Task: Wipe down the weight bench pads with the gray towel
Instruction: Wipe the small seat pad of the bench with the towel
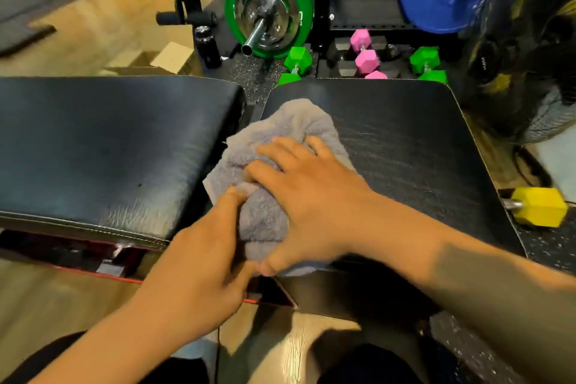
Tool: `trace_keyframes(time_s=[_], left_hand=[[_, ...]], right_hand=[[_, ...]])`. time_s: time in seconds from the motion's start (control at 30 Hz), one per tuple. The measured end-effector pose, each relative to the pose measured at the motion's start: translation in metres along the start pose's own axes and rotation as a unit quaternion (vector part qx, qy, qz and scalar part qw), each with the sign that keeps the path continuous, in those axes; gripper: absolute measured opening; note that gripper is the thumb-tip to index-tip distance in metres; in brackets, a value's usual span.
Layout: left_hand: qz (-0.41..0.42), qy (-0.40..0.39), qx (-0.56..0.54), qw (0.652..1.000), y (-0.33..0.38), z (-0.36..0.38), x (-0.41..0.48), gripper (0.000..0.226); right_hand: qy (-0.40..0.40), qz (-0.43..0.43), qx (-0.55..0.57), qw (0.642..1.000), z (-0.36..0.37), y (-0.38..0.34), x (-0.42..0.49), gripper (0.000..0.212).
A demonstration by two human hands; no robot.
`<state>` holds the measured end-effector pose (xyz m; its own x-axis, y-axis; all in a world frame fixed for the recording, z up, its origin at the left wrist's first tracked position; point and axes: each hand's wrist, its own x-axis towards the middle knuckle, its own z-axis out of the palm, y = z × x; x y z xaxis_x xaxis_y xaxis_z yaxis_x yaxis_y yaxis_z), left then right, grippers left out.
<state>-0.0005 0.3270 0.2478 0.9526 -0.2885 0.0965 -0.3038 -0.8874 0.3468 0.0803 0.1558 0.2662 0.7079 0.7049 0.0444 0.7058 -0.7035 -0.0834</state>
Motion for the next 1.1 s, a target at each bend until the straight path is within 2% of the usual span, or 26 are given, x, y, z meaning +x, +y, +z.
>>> trace_keyframes(time_s=[0.07,0.13,0.3,0.57,0.63,0.73,0.87,0.97,1.1], left_hand=[[-0.029,-0.052,-0.071,0.996,0.0,-0.006,0.008,0.094],[-0.044,-0.08,-0.1,0.991,-0.003,-0.006,0.028,0.085],[-0.043,-0.106,-0.022,0.993,-0.008,-0.004,0.127,0.072],[-0.022,-0.162,0.058,0.985,-0.024,0.002,0.248,0.076],[-0.009,-0.16,0.068,0.985,-0.02,0.002,0.273,0.07],[0.011,-0.167,0.059,0.984,-0.001,0.004,0.304,0.055],[0.058,-0.169,0.057,0.982,0.044,0.02,0.325,0.051],[0.081,-0.164,0.078,0.98,0.072,0.033,0.326,0.049],[0.138,-0.126,0.117,0.975,0.1,0.049,0.315,0.046]], right_hand=[[-0.003,-0.023,0.037,0.999,-0.002,0.02,0.018,0.1],[0.006,-0.021,0.064,0.998,-0.002,0.041,0.038,0.092],[-0.002,0.038,0.05,0.998,-0.004,0.101,0.08,0.097],[0.018,0.157,0.065,0.985,-0.011,0.175,0.121,0.088],[0.044,0.198,0.097,0.974,-0.009,0.191,0.122,0.079],[0.096,0.265,0.082,0.956,-0.008,0.209,0.111,0.067],[0.113,0.349,0.066,0.928,-0.01,0.231,0.072,0.082],[0.122,0.381,0.08,0.913,-0.011,0.243,0.042,0.07],[0.118,0.456,0.175,0.865,-0.011,0.248,0.004,0.08]])
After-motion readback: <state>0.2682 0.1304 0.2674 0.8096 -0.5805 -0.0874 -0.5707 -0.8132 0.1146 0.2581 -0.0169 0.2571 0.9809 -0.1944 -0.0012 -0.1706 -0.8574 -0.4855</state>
